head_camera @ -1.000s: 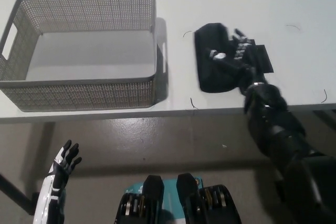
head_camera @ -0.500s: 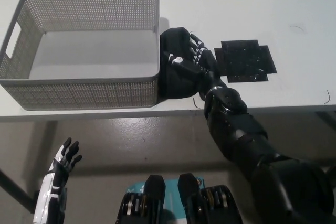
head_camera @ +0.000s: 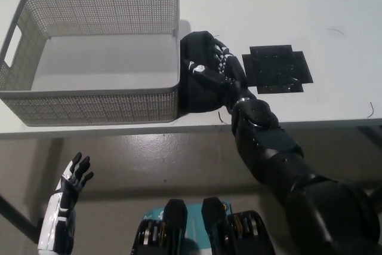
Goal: Use the right hand to push the pencil case on the right hand side to the container on the left side
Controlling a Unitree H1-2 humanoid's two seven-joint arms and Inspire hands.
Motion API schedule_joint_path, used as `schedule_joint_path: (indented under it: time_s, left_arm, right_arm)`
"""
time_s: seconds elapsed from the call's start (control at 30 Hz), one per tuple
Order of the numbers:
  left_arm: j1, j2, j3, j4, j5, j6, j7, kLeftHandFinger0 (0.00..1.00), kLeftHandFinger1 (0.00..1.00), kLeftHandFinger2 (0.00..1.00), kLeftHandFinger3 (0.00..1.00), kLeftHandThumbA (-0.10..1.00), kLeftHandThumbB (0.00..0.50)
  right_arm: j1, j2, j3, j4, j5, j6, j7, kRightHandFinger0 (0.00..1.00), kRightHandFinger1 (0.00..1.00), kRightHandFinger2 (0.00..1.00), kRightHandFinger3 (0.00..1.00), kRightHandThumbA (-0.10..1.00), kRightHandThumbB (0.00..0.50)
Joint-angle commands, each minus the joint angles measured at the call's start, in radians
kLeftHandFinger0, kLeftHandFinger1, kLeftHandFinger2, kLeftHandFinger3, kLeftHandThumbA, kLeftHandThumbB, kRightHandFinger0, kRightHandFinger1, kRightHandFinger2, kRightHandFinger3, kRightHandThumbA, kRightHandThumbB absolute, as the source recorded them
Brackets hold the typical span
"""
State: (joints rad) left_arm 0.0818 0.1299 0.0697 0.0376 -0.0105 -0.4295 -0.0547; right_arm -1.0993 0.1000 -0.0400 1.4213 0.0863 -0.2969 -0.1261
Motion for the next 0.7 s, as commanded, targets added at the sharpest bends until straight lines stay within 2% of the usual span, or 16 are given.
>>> schedule_joint_path:
  time_s: [0.0,0.1,0.2,0.27,0.37,0.43,0.5,0.6,0.67]
  left_arm:
    - [-0.017,0.025,0.008,-0.014,0.001,-0.041,-0.006,1.0,1.0,1.0,1.0,1.0,0.132]
    - [-0.018,0.024,0.01,-0.016,0.001,-0.041,-0.003,1.0,1.0,1.0,1.0,1.0,0.121]
    - [-0.02,0.023,0.009,-0.016,-0.008,-0.041,-0.007,1.0,1.0,1.0,1.0,1.0,0.121]
    - [-0.018,0.029,0.011,-0.017,-0.013,-0.041,-0.012,1.0,1.0,1.0,1.0,1.0,0.103]
    - [-0.02,0.032,0.013,-0.013,-0.008,-0.041,-0.009,1.0,1.0,1.0,1.0,1.0,0.09]
    - [-0.025,0.032,0.011,-0.008,-0.018,-0.041,-0.014,1.0,1.0,1.0,1.0,1.0,0.078]
    - [-0.028,0.032,0.009,-0.005,-0.017,-0.041,-0.012,1.0,1.0,1.0,1.0,1.0,0.076]
    - [-0.029,0.031,0.007,-0.002,-0.016,-0.041,-0.012,1.0,1.0,1.0,1.0,1.0,0.08]
    - [-0.03,0.031,0.007,0.0,-0.009,-0.041,-0.009,1.0,1.0,1.0,1.0,1.0,0.073]
  right_arm:
    - [-0.076,-0.042,0.27,-0.019,-0.325,0.116,-0.311,1.0,1.0,1.0,1.0,1.0,0.307]
    - [-0.075,-0.071,0.326,-0.026,-0.344,0.129,-0.375,1.0,1.0,1.0,1.0,1.0,0.355]
    - [-0.072,-0.099,0.314,-0.039,-0.304,0.099,-0.393,1.0,1.0,1.0,1.0,1.0,0.363]
    - [-0.069,-0.113,0.27,-0.054,-0.246,0.055,-0.363,1.0,1.0,1.0,1.0,1.0,0.349]
    - [-0.059,-0.132,0.221,-0.091,-0.196,0.025,-0.299,1.0,1.0,1.0,1.0,1.0,0.365]
    - [-0.045,-0.142,0.194,-0.137,-0.176,0.003,-0.263,1.0,1.0,1.0,1.0,1.0,0.422]
    - [-0.033,-0.144,0.187,-0.175,-0.178,0.002,-0.254,1.0,1.0,1.0,1.0,1.0,0.438]
    - [0.02,-0.148,0.162,-0.315,-0.156,0.014,-0.189,1.0,1.0,1.0,1.0,1.0,0.426]
    - [0.06,-0.144,0.145,-0.425,-0.136,0.056,-0.142,1.0,1.0,1.0,1.0,1.0,0.427]
